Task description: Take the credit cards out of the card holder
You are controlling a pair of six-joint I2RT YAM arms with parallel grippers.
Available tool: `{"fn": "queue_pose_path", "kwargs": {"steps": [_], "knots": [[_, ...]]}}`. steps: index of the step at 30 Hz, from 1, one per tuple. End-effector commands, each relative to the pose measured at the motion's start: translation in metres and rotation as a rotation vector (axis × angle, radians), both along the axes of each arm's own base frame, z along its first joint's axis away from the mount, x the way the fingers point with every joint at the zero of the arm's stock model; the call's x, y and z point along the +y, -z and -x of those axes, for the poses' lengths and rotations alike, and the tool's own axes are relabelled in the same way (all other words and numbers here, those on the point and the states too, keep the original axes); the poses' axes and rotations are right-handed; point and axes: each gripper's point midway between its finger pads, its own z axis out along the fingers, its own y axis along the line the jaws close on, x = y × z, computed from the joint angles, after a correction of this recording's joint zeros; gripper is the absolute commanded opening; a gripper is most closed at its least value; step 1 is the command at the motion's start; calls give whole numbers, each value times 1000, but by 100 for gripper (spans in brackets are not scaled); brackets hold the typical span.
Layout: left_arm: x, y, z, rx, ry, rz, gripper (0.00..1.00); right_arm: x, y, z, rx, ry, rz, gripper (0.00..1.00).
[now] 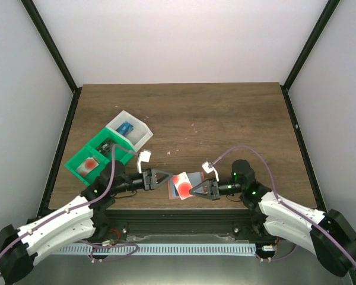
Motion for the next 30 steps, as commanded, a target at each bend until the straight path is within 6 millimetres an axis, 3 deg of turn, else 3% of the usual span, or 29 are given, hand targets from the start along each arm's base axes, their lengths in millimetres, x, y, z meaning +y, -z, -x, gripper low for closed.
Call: {"fn": "queue_pose_path", "kwargs": {"steps": [1,9,17,28,30], "knots": [[13,7,8,-14,40,-137,51,-6,-4,33,-42,-181,-45,1],[3,-8,30,-31,239,-187,45,-6,-12,41,-81,-264,-55,0],[-8,4,44,0,390,-183,37,-4,-12,42,-64,-298,-66,1],[-16,22,48,48,448,-156,31,-2,-18,42,-70,-318,-95,0],[-17,24,47,48,453,-158,26,-1,-19,42,-73,-320,-98,0]]}}
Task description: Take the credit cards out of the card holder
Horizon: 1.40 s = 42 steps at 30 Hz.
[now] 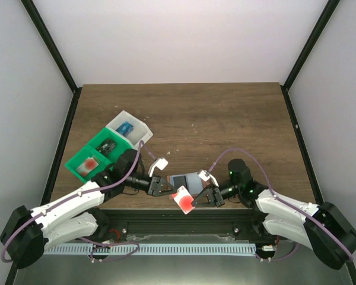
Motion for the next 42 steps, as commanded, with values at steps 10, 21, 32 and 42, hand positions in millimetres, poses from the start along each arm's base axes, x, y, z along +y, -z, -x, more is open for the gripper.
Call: {"fn": "queue_pose_path", "kwargs": {"steps": [10,21,32,42], "knots": [[-4,10,0,-1,27,0,19,7,-22,-4,-60,-26,-64,0],[-4,18,0,34,21,3,37,9,-21,-7,-53,-32,-70,0],[0,-2,-27,-52,-95,-43,43,11,-8,-11,-29,-13,-22,0],[0,-1,-15,-2,-51,-4,41,12,-11,-14,-35,1,-25,0]]}}
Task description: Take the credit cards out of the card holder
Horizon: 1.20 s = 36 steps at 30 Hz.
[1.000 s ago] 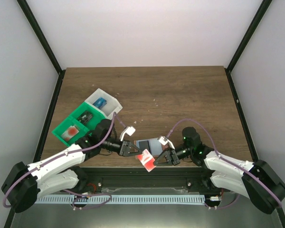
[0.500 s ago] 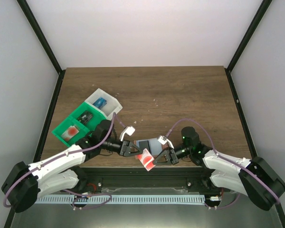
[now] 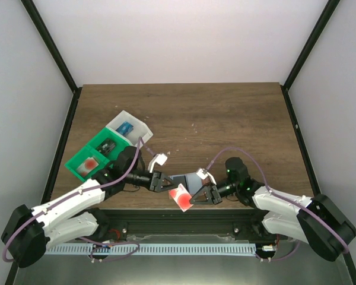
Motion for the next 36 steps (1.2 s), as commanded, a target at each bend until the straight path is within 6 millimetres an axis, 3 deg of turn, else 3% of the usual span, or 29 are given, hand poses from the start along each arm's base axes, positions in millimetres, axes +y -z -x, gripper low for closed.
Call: {"fn": "queue_pose_path", "kwargs": {"steps": [1,6,11,14,23,27,32,36], "knots": [[2,-1,9,19,35,24,40,6,-17,-7,-61,1,-40,1],[2,1,17,30,88,30,34,8,-17,-9,-60,7,-39,1],[1,-2,17,21,98,37,0,9,-16,-11,-55,11,-34,2],[1,-3,14,11,82,32,0,10,-14,-14,-51,28,-24,6],[13,-8,-18,-38,-89,0,0,17,-11,-43,-28,198,45,74],[35,-22,-50,-50,-242,2,0,16,-12,-53,-76,264,65,98],[82,-30,-100,-122,-507,-121,0,12,-10,-67,-119,360,112,100],[128,-34,-132,-172,-716,-200,0,9,-20,-72,-168,387,129,100]]}}
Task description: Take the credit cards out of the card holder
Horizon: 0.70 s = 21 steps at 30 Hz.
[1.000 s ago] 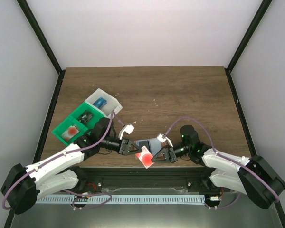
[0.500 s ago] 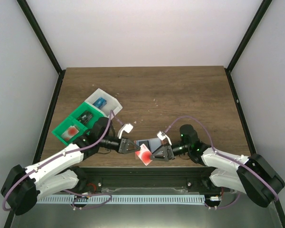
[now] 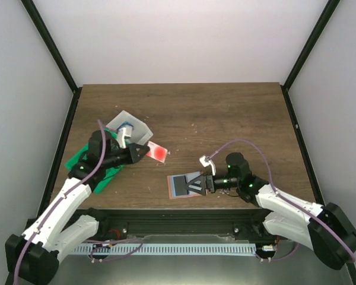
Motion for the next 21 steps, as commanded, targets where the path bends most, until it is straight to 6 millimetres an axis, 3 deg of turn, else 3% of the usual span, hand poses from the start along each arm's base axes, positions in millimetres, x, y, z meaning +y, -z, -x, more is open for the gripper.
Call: {"fn": "queue_pose_path", "kwargs": {"steps": [1,5,8,12,16,21], "knots": [[53,2,-29,-30,-236,-114,0,-1,-18,-16,-95,75,43,100],[92,-1,-49,-25,-370,-168,0,-7,-17,-21,-137,121,67,100],[146,2,-67,41,-569,-262,0,-5,-17,-15,-114,80,65,100],[181,-22,-84,25,-697,-166,0,-6,-16,-7,-103,48,50,100],[232,-30,-93,40,-914,-168,0,-5,-17,-8,-133,43,45,100],[268,-26,-93,88,-1066,-211,0,2,-22,-14,-153,6,70,100]]}}
